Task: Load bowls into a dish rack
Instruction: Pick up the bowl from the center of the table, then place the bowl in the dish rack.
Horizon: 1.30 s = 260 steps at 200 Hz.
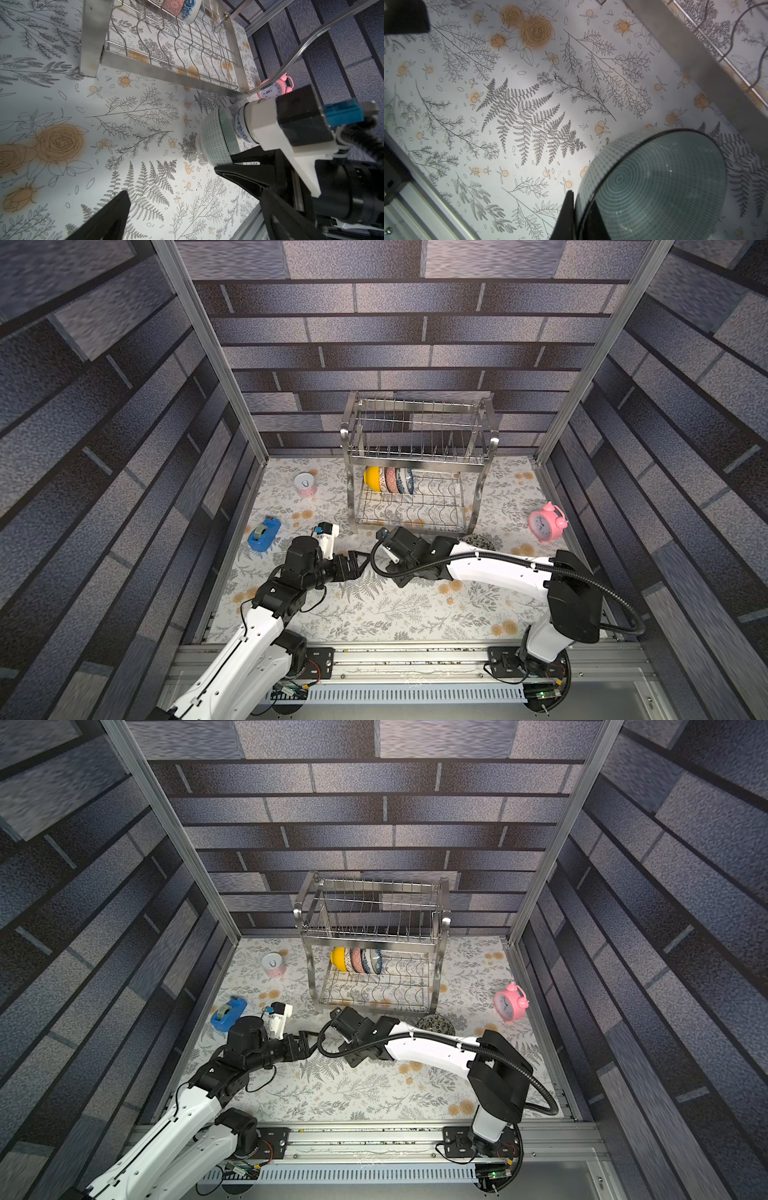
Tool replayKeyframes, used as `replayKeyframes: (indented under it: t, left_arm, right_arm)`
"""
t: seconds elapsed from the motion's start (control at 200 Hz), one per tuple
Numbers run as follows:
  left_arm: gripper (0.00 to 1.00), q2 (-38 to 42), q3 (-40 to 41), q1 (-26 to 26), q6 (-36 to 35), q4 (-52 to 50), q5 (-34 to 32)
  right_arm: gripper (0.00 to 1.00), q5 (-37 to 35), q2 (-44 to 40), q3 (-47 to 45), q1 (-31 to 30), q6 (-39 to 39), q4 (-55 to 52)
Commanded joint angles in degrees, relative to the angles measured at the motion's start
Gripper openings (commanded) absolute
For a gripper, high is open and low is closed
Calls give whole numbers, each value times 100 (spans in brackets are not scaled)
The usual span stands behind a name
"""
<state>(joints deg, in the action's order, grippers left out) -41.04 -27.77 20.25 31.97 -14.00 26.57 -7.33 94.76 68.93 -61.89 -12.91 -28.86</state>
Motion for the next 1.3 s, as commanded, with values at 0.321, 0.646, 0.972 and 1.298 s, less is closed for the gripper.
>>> replayKeyframes:
  t: [0.321, 0.646, 0.972, 1.298]
  left_arm:
    - [100, -378, -611, -39, -109, 439, 282]
    - [100, -476, -820, -49, -156, 474, 332]
    - [100, -505, -839, -104, -162, 489, 388]
    - [100, -417, -807, -196, -142, 491, 523]
  right_arm:
    - [0, 909, -800, -10, 703, -478, 869]
    - [0, 1548, -690, 176, 1246, -757, 1225]
    - [0, 1862, -436, 235, 1663, -975, 1548]
    - [0, 2359, -239, 50, 2106, -1702, 2337]
